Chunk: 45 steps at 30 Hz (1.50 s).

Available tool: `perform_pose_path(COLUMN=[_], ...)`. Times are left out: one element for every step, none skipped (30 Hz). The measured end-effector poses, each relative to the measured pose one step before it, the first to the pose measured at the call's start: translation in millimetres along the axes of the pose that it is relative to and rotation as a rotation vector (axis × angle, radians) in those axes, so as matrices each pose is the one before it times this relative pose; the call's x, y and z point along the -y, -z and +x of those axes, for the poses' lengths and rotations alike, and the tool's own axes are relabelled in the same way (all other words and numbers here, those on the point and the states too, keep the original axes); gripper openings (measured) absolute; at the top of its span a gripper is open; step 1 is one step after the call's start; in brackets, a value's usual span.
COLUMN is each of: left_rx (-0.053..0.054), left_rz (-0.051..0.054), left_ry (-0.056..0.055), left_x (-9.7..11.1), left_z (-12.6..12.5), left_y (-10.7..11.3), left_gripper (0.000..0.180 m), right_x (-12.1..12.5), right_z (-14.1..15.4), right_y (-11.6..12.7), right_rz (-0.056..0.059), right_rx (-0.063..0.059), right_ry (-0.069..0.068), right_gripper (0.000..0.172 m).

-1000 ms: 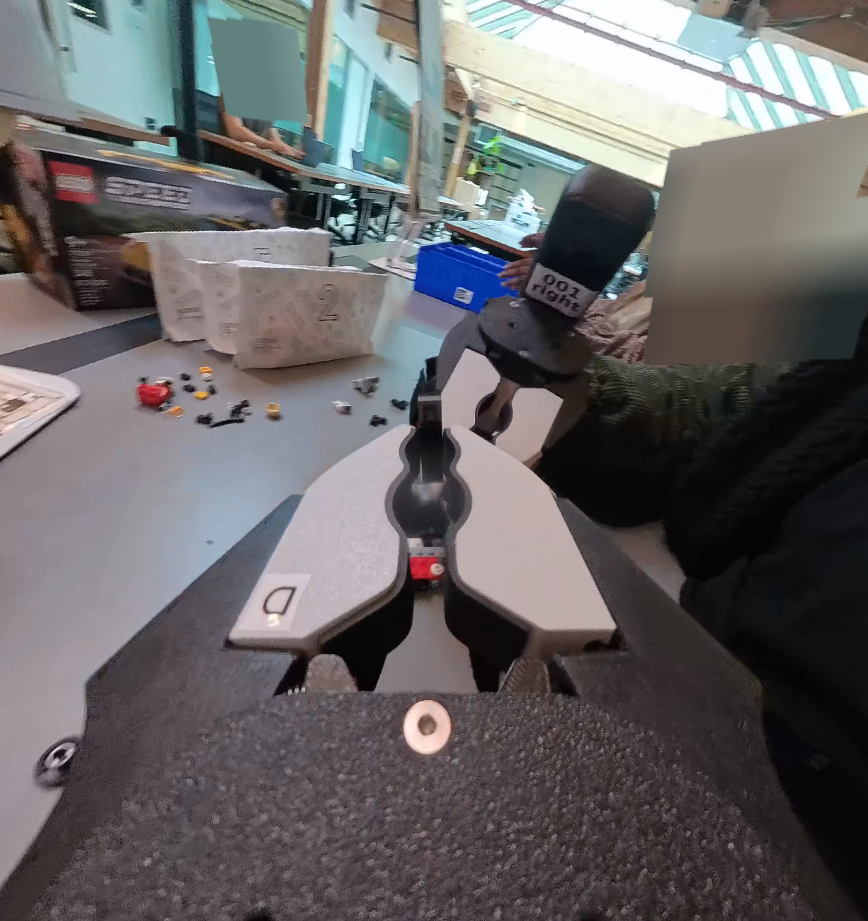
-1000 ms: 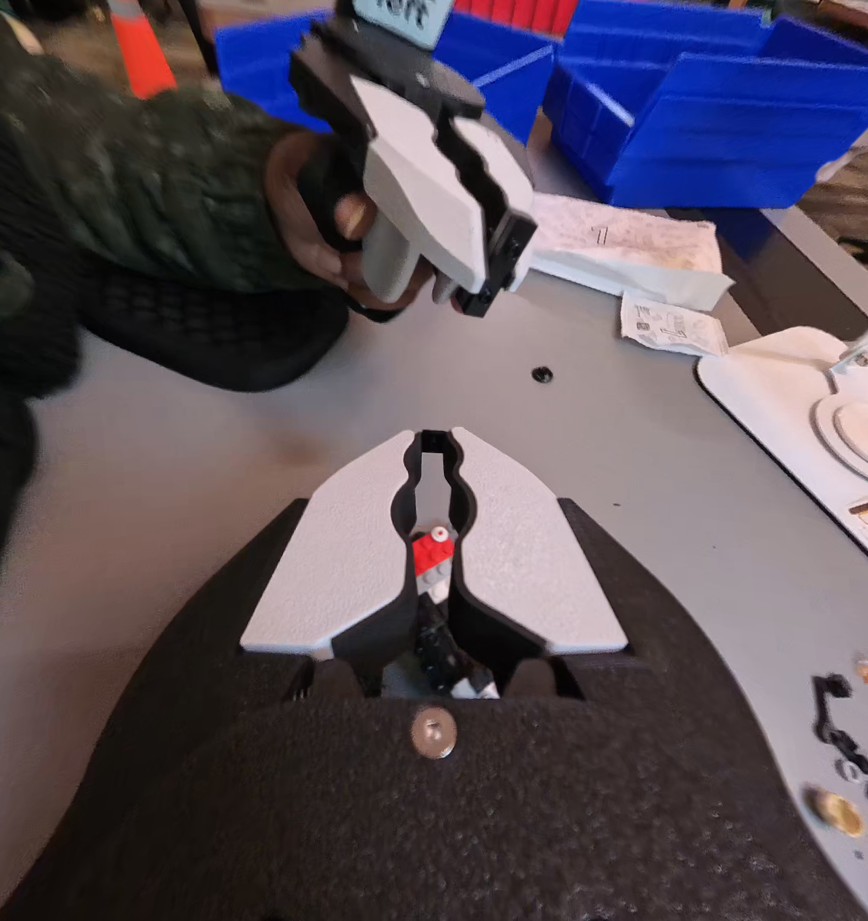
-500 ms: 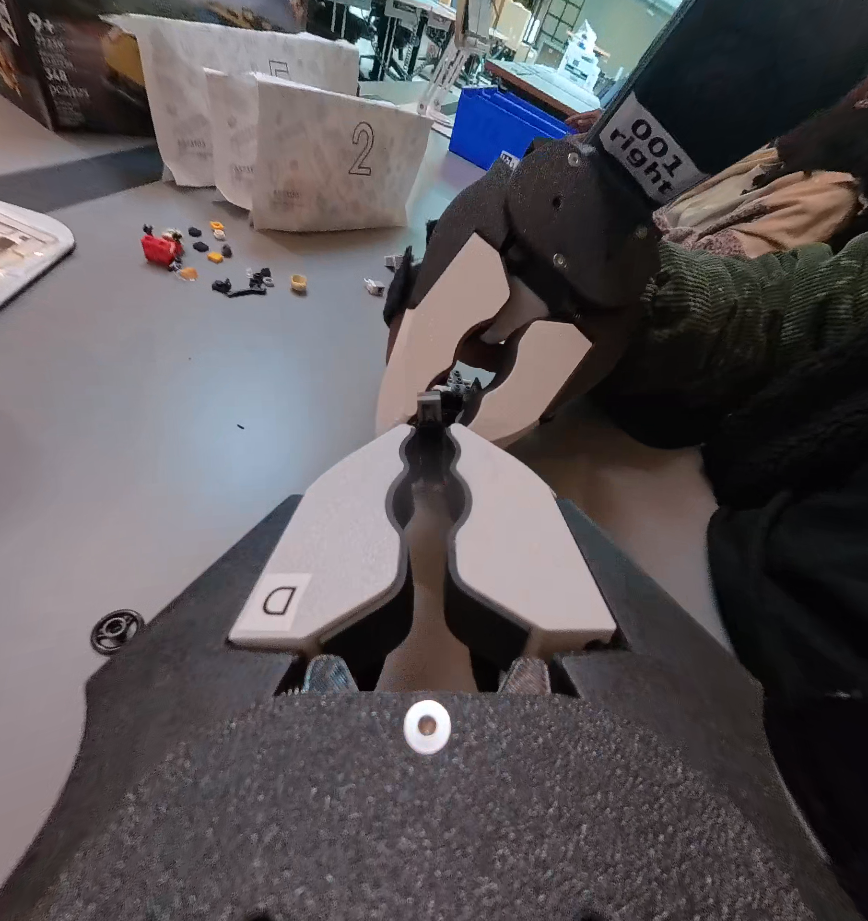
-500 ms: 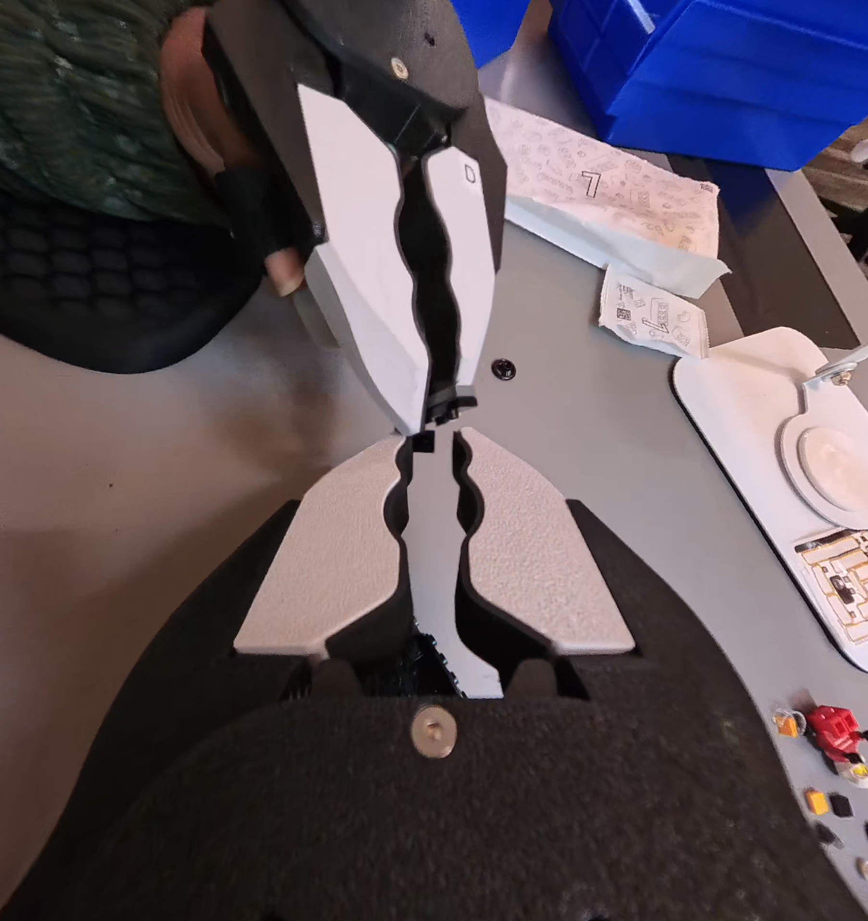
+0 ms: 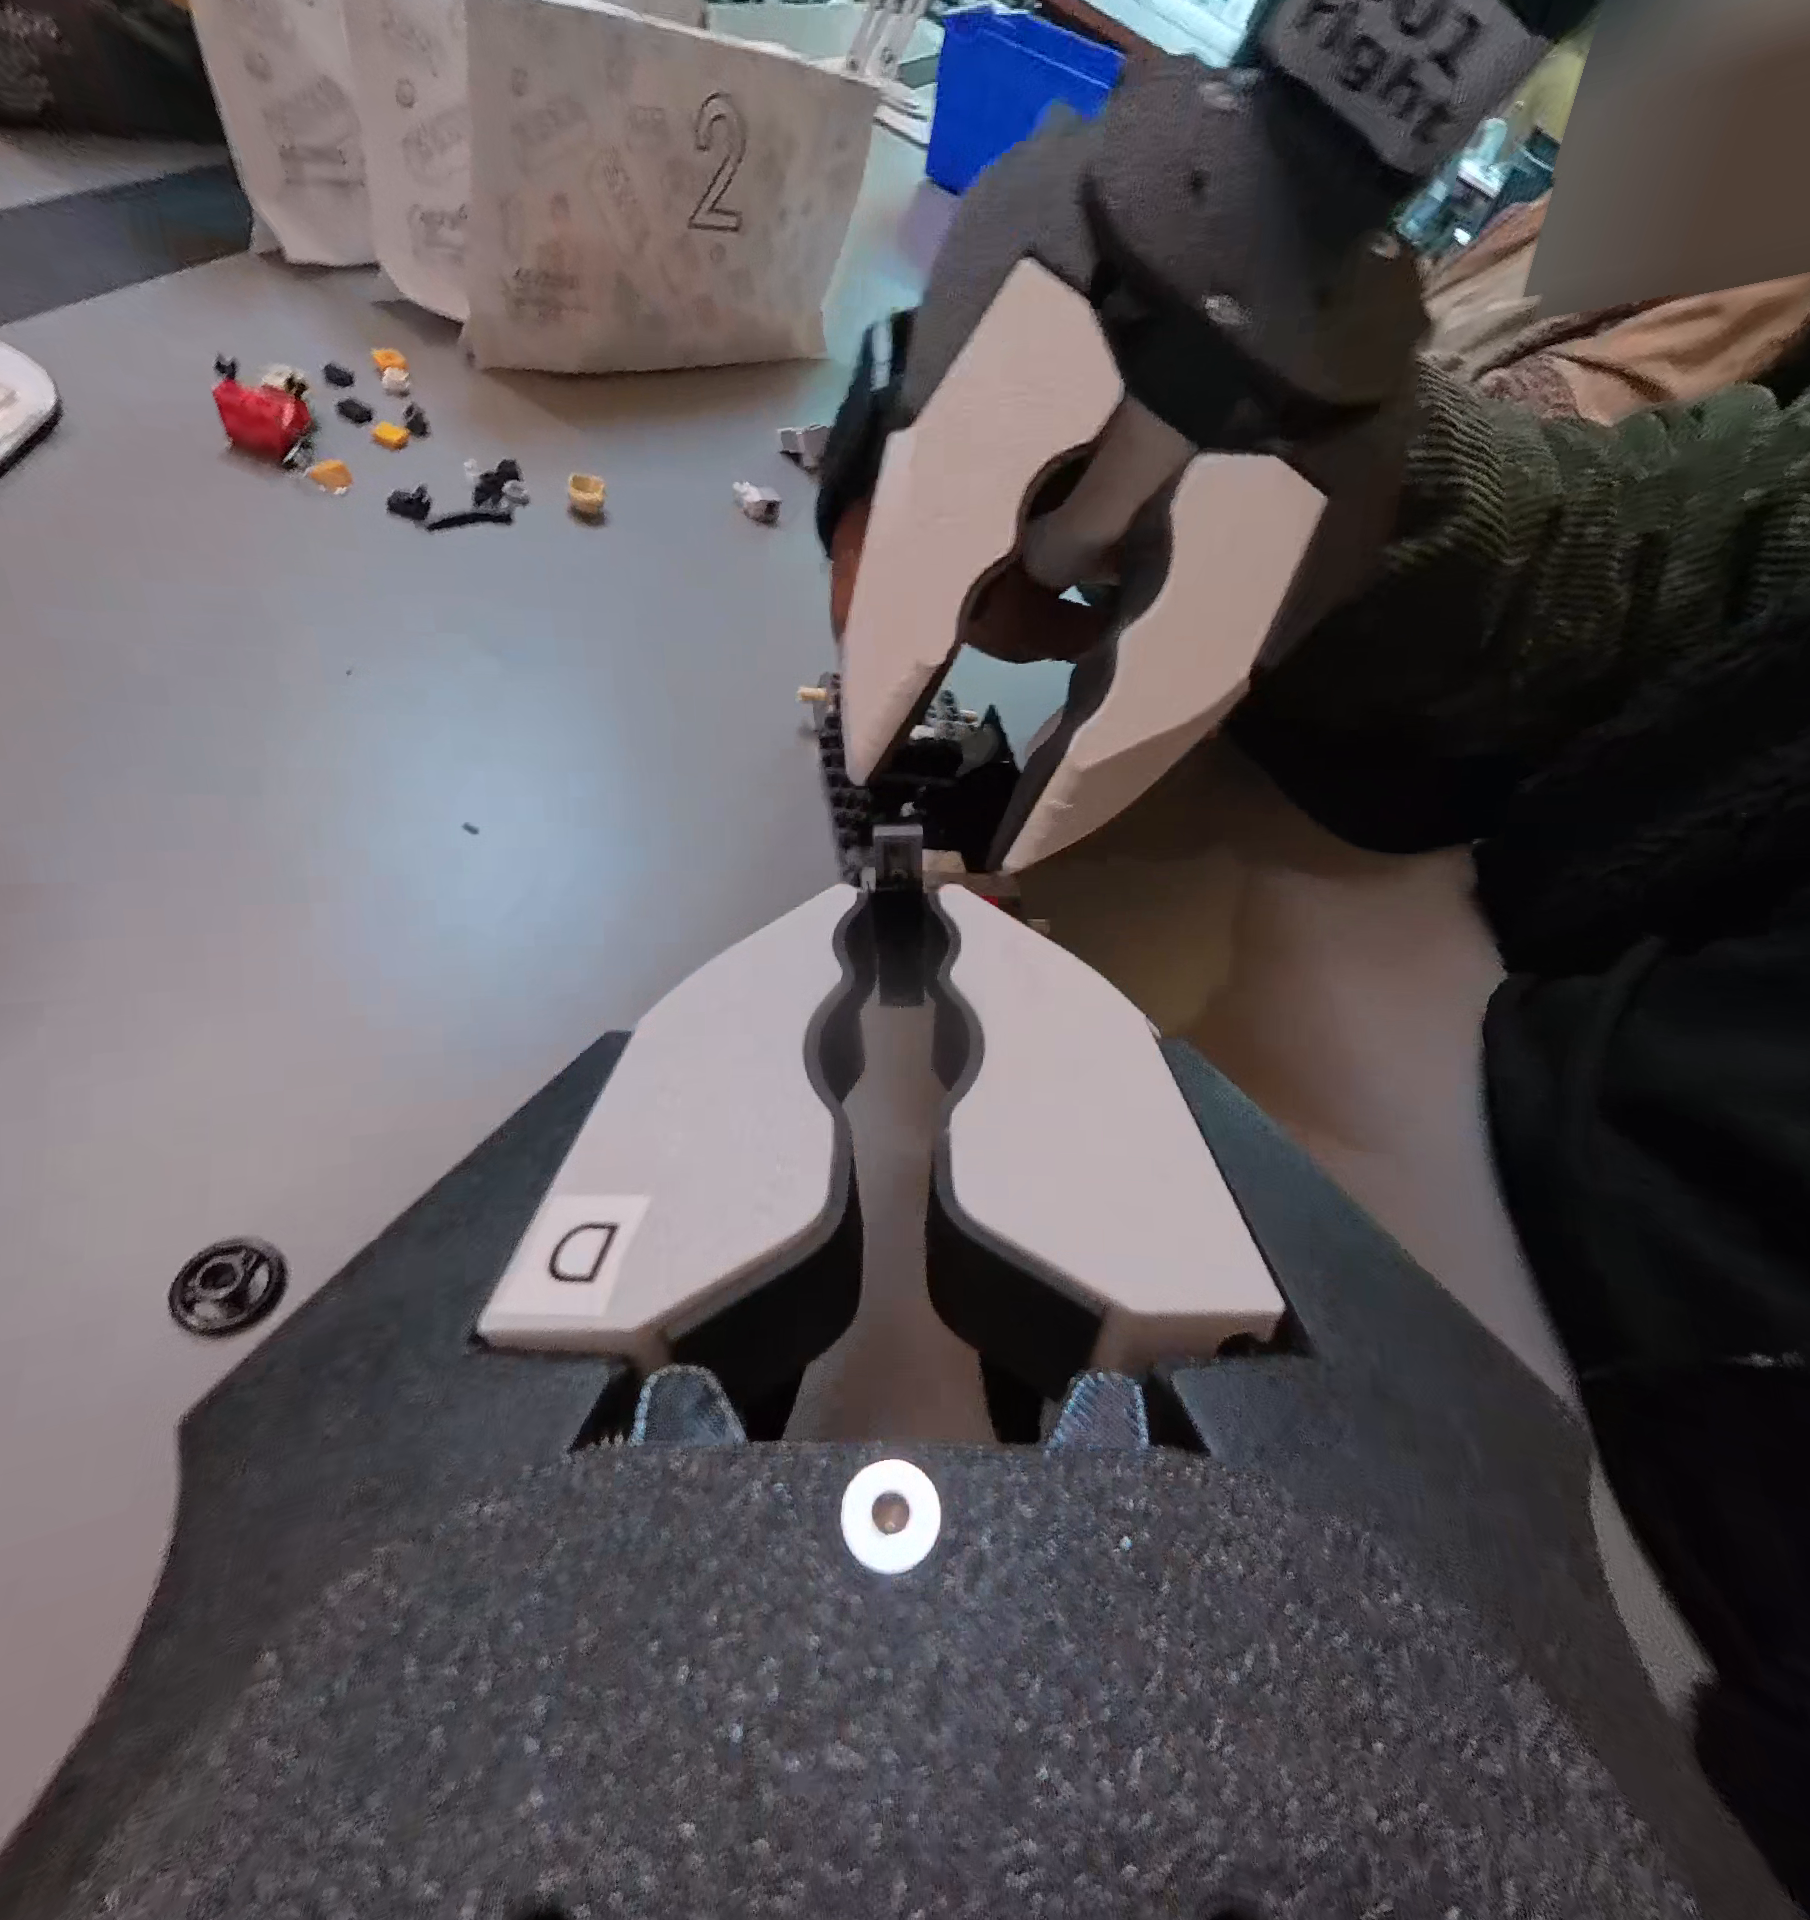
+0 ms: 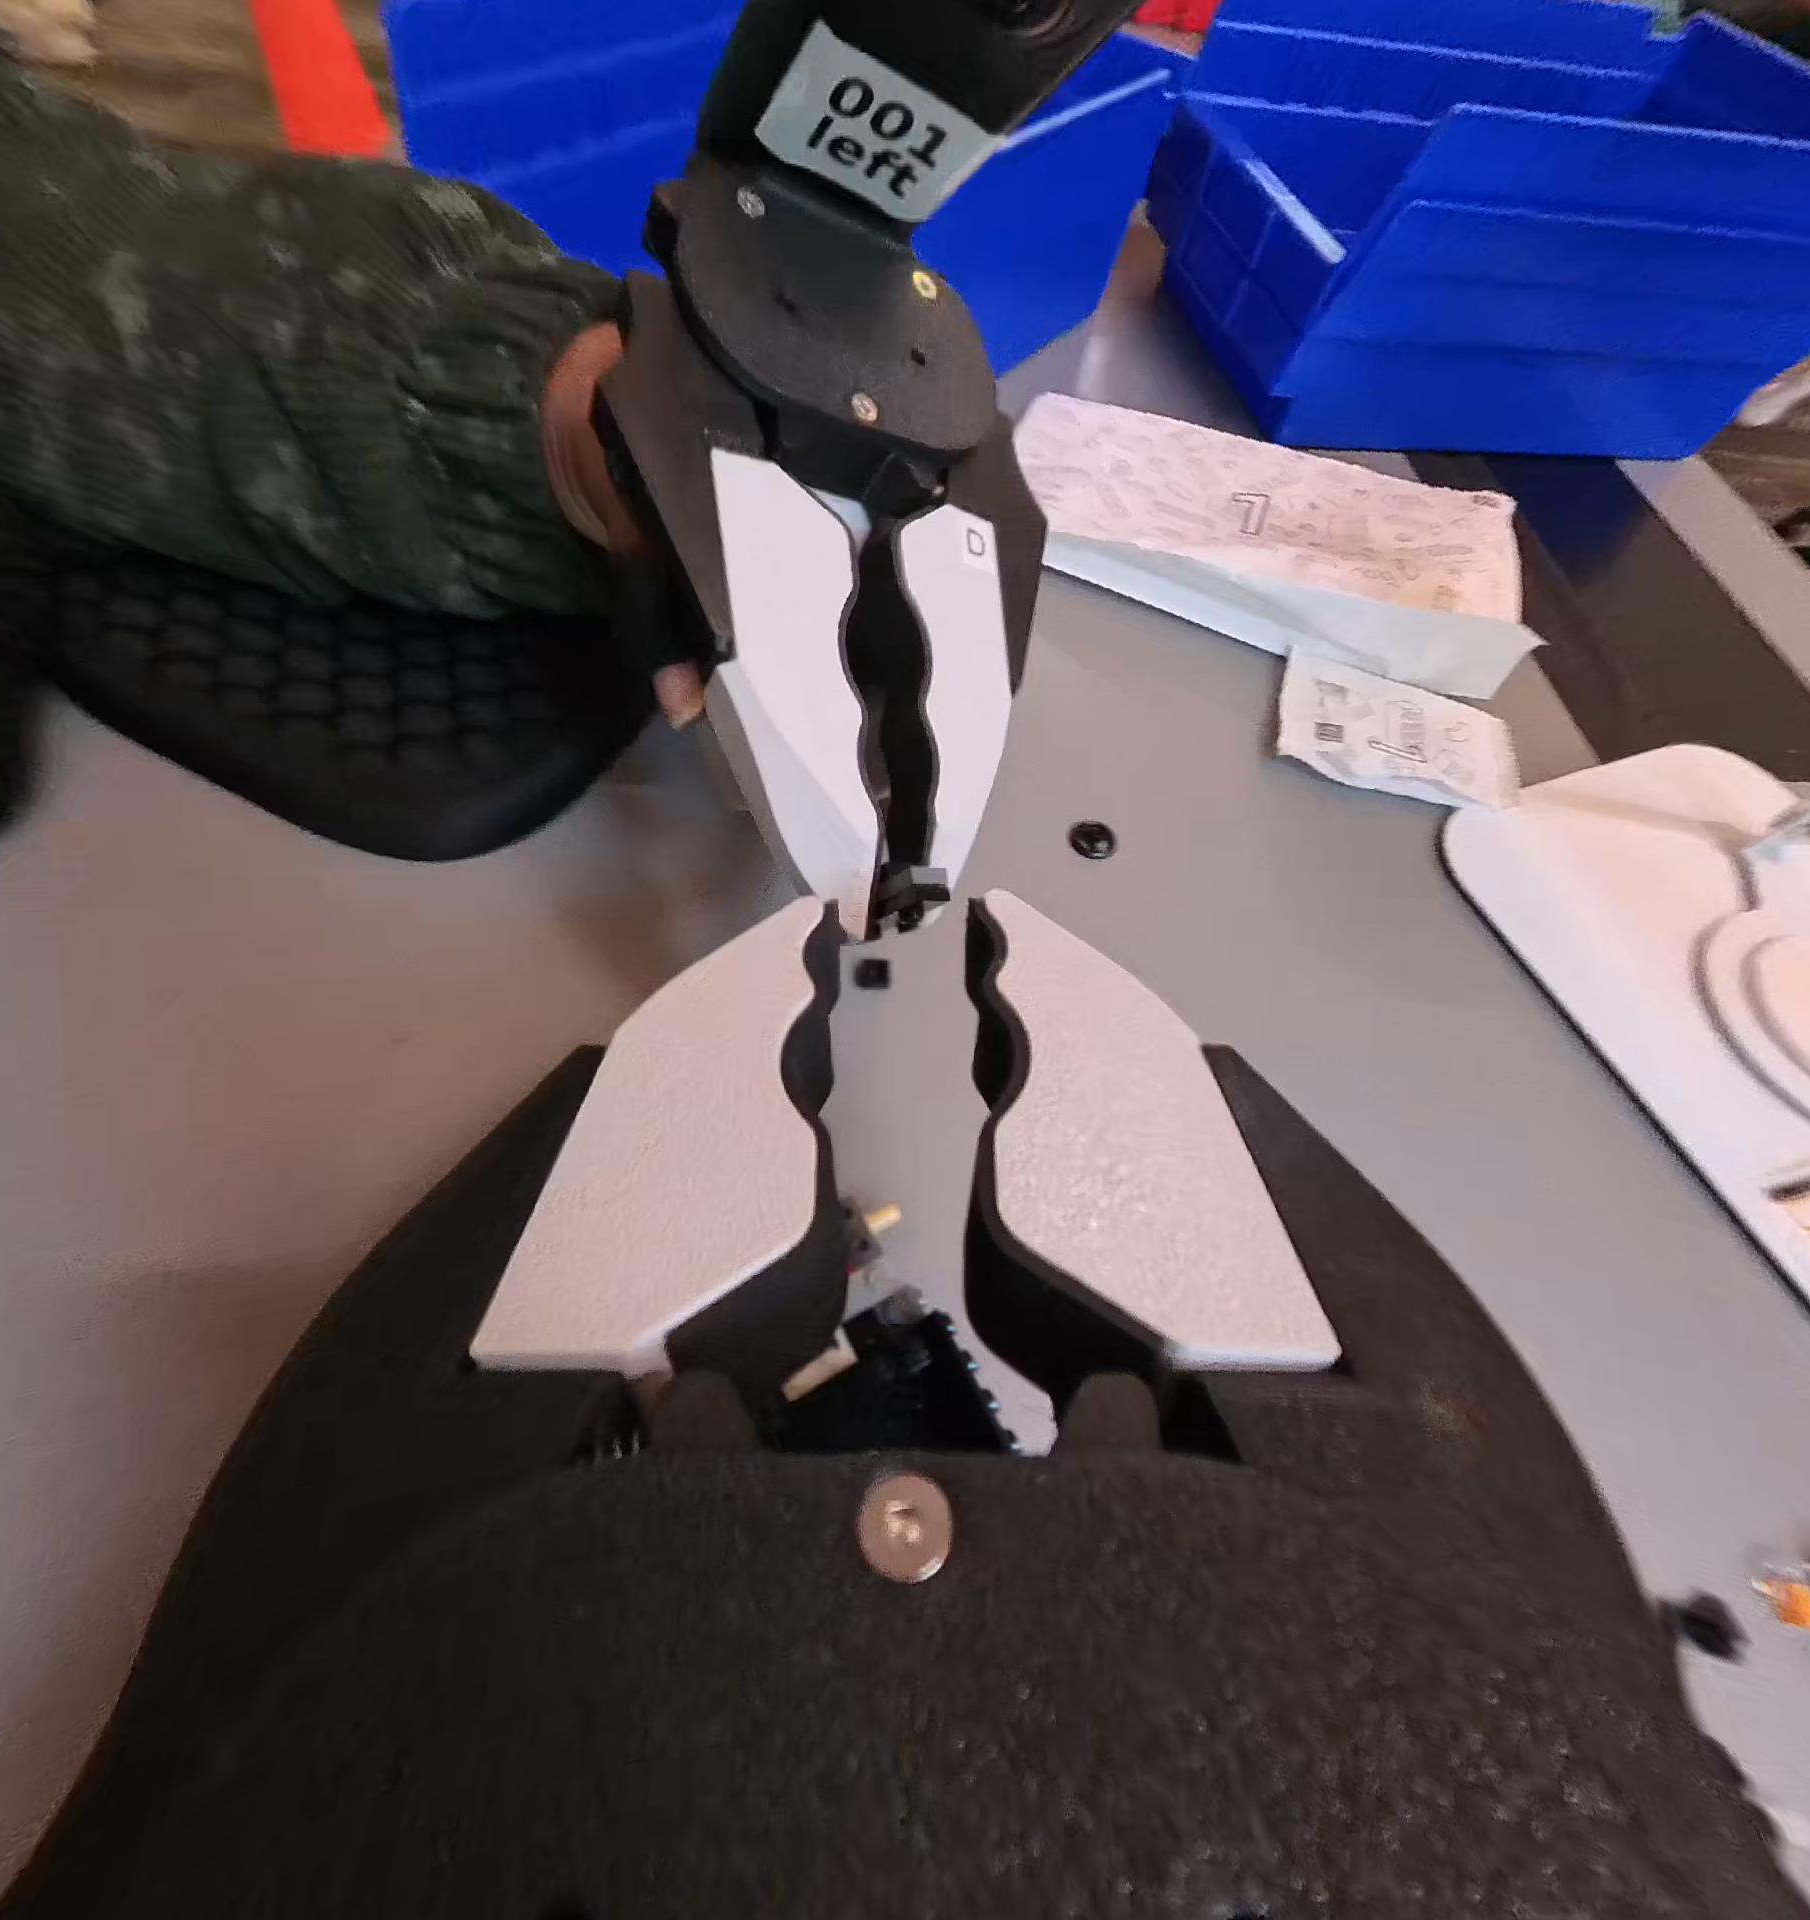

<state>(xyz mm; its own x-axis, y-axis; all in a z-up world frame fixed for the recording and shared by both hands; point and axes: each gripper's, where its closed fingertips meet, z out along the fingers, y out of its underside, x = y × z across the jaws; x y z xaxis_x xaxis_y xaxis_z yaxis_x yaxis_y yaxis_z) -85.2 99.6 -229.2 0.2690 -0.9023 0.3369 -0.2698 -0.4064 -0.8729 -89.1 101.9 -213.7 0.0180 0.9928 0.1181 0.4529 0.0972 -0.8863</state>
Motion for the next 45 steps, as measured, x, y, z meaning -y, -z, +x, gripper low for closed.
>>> perform_pose_path(left_rx=[-0.011, -0.0146, -0.0204, -0.0195, -0.0169, -0.0086, 0.0049, 0.0017, -0.0104, -0.0033, -0.0046, -0.0037, 0.0013, -0.0002, -0.0027, -0.0036, -0.0003, 0.0004, -0.0018, -0.0001, -0.0024, -0.0029, -0.0063, -0.007, 0.0024, -0.0046, -0.0122, -0.0035, -0.005, -0.0092, -0.0029, 0.0145, 0.0028, -0.0065, -0.004, -0.0137, -0.0113, -0.014, -0.0176, -0.0268, -0.0284, 0.0014, 0.035, 0.0561, 0.0645], left_rz=[0.0013, 0.0005, 0.0033, 0.01, 0.0104, 0.0058, 0.0042, 0.0051, 0.0084, 0.0105, 0.0104, 0.0082, 0.0063, 0.0064, 0.0016, 0.0043, 0.0016, 0.0014, 0.0019, 0.0036, 0.0079, 0.017, 0.0148, 0.0117, 0.0042, -0.0008, -0.0054, -0.0065, -0.0092, -0.0081, -0.0171, -0.0166, -0.0115, 0.0021, 0.0201, 0.022, 0.0205, 0.0234, 0.0205, 0.0478, 0.1173, 0.0706, 0.0098, -0.0255, -0.0275], left_ry=[-0.0278, -0.0273, -0.0257, -0.0239, -0.0206, -0.0177, -0.0166, -0.0142, -0.0071, -0.0003, 0.0019, 0.0007, -0.0031, -0.005, -0.0043, -0.0018, -0.0009, -0.0026, -0.0012, -0.0013, -0.0014, 0.0007, 0.0015, 0.0019, -0.0015, -0.0065, -0.0052, -0.0015, 0.005, 0.0086, 0.0033, -0.0102, -0.0076, 0.0034, 0.0014, 0.0023, 0.0031, 0.0049, 0.0066, 0.0067, 0.0246, 0.0003, -0.0274, -0.0139, 0.0069], left_x=[0.87, 0.56, 0.86, 2.0, 2.05, 1.35, 1.1, 1.04, 1.22, 1.6, 1.62, 1.35, 1.2, 0.96, 0.31, 0.71, 0.31, 0.31, 0.23, 0.56, 1.25, 2.71, 2.46, 1.82, 0.7, -0.07, -0.62, -0.8, -1.09, -0.69, -1.36, -0.44, 0.45, 2.41, 4.35, 4.27, 3.37, 3.14, 2.71, 6.95, 19.89, 15.68, 5.1, -3.19, -6.65], left_z=[3.92, 4.3, 5.05, 5.02, 4.52, 2.95, 0.59, 0.56, 2.03, 0.69, 0.71, 0.62, 0.05, 0.36, 0.77, 0.88, 0.4, 0.1, 0.44, 0.01, 0.4, 0.29, 0.69, 0.9, -0.33, 1.08, 2.4, 0.79, 0.65, 1.4, 0.71, -0.79, 1.25, 1.91, 1.32, 2.39, 2.01, 1.97, 2.26, 3.34, 3.25, 0.28, -3.93, -8.73, -12.1], left_y=[-0.43, -0.65, -0.66, -0.43, -0.23, -0.15, 0.12, 0.54, 0.56, 0.41, 0.58, 0.64, 0.53, 0.49, 0.11, -0.1, -0.04, -0.03, 0.1, 0.18, 0.54, 0.94, 1.18, 1.05, 0.45, -0.05, -0.3, -0.3, -0.06, -0.29, -0.02, 0.24, 0.08, 0.72, 1.71, 1.67, 1.06, 0.61, 0.6, 3.71, 10.41, 10.52, 7.84, 5.52, 3.96], left_gripper=[0.008, 0.008, 0.008, 0.008, 0.007, 0.007, 0.007, 0.007, 0.007, 0.007, 0.007, 0.007, 0.007, 0.007, 0.007, 0.007, 0.007, 0.007, 0.007, 0.007, 0.009, 0.014, 0.016, 0.017, 0.017, 0.016, 0.014, 0.013, 0.008, 0.007, 0.007, 0.007, 0.008, 0.008, 0.008, 0.008, 0.007, 0.007, 0.007, 0.008, 0.008, 0.008, 0.008, 0.008, 0.008], right_x=[1.79, 2.21, 3.13, 2.9, 1.57, 1.07, 1.06, 0.81, 0.72, 1.2, 1.41, 1.17, 0.54, -0.29, 0.48, 0.92, 0.68, 0.53, 0.27, -0.12, -0.27, -0.46, 0.67, 0.35, -0.39, -0.64, -0.51, -0.53, 0.14, -0.33, -0.89, -0.6, 0.21, 1.84, 3.61, 3.6, 2.76, 2.63, 2.04, -1.54, -11.6, -8.0, 0.49, 1.31, 1.41], right_z=[-3.92, -3.86, -3.52, -3.86, -2.97, -1.65, -2.34, -1.84, 0.12, -0.52, -0.65, -0.75, 0.15, 0.55, -0.24, -0.89, -1.25, -0.8, -0.4, -0.1, -0.21, -0.32, -0.01, -0.54, -1.04, -1.2, -1.46, -1.01, -0.28, -1.13, -0.89, 0.36, -0.99, -1.87, -1.16, -1.96, -1.8, -1.72, -1.73, 0.39, 5.13, 2.29, -2.19, -2.09, -0.69], right_y=[1.24, 1.02, 1.03, 0.82, 0.28, 0.11, 0.14, 0.23, 0.51, 0.73, 0.87, 0.68, 0.34, -0.02, 0.07, -0.01, -0.06, -0.08, 0.04, 0.34, 0.73, 1.04, 1.22, 0.78, 0.19, -0.48, -0.69, -0.16, 0.13, -0.23, -0.57, -0.22, 0.21, 0.53, 0.82, 0.54, 0.28, 0.52, 0.79, 2.37, 2.75, 2.19, 1.83, 0.41, -0.84], right_rz=[0.0158, 0.0185, 0.0253, 0.0228, 0.0121, 0.0088, 0.0091, 0.0067, 0.0059, 0.01, 0.0117, 0.0112, 0.0065, 0.0011, 0.0058, 0.0087, 0.007, 0.0058, 0.002, -0.0027, -0.0068, -0.0066, 0.003, 0.0029, -0.0019, -0.0032, -0.0032, -0.0027, 0.0019, -0.0017, -0.005, -0.0026, 0.0, 0.0068, 0.0172, 0.0157, 0.0116, 0.0123, 0.0105, -0.0069, -0.0592, -0.0114, 0.041, 0.018, -0.0046], right_rx=[0.0369, 0.0348, 0.0308, 0.0323, 0.0254, 0.0145, 0.0183, 0.0144, 0.0005, 0.0064, 0.0085, 0.0078, 0.001, -0.0009, 0.0061, 0.0097, 0.0108, 0.0046, -0.0006, -0.0021, 0.0018, 0.0042, 0.0023, 0.0048, 0.007, 0.0055, 0.0068, 0.0058, 0.0013, 0.0079, 0.004, -0.0061, 0.0053, 0.0111, 0.0045, 0.0091, 0.0069, 0.0071, 0.0124, 0.0033, -0.0259, -0.008, 0.0225, 0.0147, 0.0005], right_ry=[-0.0261, -0.0267, -0.0255, -0.0238, -0.0211, -0.0141, -0.0082, -0.0098, -0.007, -0.0057, -0.0089, -0.0049, -0.0018, -0.0044, -0.0087, -0.0095, -0.0058, -0.0009, 0.0054, 0.0072, 0.0047, 0.001, -0.0017, -0.002, -0.0006, 0.0023, 0.0034, 0.0022, 0.0006, -0.0013, 0.0015, 0.0081, 0.0083, 0.0045, 0.0067, 0.0086, 0.0119, 0.0099, 0.0005, -0.005, 0.0026, -0.0096, -0.0375, -0.0166, 0.0091], right_gripper=[0.022, 0.022, 0.022, 0.022, 0.022, 0.02, 0.016, 0.012, 0.008, 0.008, 0.008, 0.008, 0.009, 0.012, 0.013, 0.012, 0.009, 0.008, 0.008, 0.008, 0.008, 0.008, 0.008, 0.008, 0.008, 0.008, 0.008, 0.008, 0.008, 0.008, 0.008, 0.008, 0.008, 0.008, 0.008, 0.008, 0.008, 0.008, 0.008, 0.008, 0.008, 0.008, 0.008, 0.008, 0.008])
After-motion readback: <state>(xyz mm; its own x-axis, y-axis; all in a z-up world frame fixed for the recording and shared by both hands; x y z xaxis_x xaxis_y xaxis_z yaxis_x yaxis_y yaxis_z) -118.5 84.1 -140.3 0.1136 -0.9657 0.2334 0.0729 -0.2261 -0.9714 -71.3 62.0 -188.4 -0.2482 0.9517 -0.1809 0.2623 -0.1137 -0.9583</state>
